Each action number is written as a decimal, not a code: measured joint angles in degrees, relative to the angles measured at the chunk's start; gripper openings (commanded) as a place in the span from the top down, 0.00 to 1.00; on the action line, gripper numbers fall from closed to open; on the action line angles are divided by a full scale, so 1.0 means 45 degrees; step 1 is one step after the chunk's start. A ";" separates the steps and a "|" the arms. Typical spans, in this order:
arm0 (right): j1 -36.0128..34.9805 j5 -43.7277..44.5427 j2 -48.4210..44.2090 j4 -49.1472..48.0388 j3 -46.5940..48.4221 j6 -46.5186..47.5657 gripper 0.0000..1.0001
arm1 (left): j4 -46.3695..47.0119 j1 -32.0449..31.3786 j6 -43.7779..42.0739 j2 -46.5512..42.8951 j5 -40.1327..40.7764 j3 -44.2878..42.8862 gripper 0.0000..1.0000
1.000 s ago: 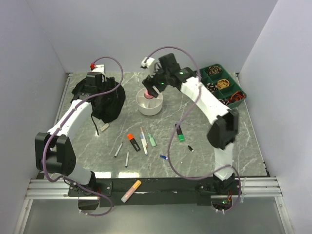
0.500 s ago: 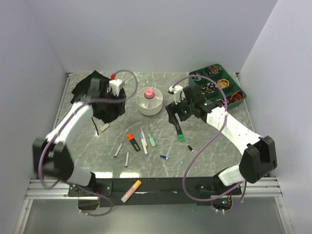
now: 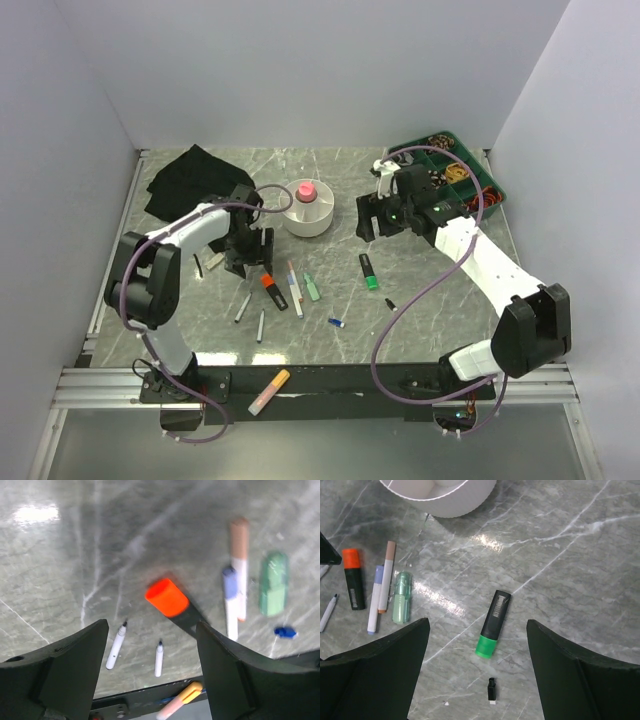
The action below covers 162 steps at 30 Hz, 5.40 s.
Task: Sort the stationery into containers
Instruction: Pick up the pen from the center of the board, then place the pen in the storage box.
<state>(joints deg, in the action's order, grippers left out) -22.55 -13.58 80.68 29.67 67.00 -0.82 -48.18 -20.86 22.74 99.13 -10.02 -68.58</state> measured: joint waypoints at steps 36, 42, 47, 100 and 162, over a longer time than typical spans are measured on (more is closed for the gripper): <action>0.0821 -0.1064 0.0083 0.0384 -0.0107 -0.0063 0.15 | -0.0199 -0.0792 0.1229 0.1899 -0.0073 -0.0457 0.52; 0.0821 -0.1103 0.0083 0.0379 -0.0107 -0.0068 0.15 | -0.0384 -0.0801 0.1224 0.2239 -0.0151 -0.0772 0.54; 0.0831 -0.1093 0.0083 0.0379 -0.0117 -0.0049 0.15 | -0.0457 -0.0937 0.1214 0.2438 -0.0058 -0.1049 0.67; 0.0937 -0.1093 0.0107 0.0097 0.0112 0.0209 0.15 | 0.0243 0.0219 -0.0801 -0.1010 0.0617 -0.3327 0.99; 0.0937 -0.0855 0.0189 -0.0792 -0.0204 0.1734 0.16 | 1.5222 -0.0049 -0.2118 0.2011 0.0447 -0.1171 0.48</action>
<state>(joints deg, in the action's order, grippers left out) -18.33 -17.43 81.54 26.11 66.08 6.98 20.32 -21.08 13.21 108.18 -8.01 -73.84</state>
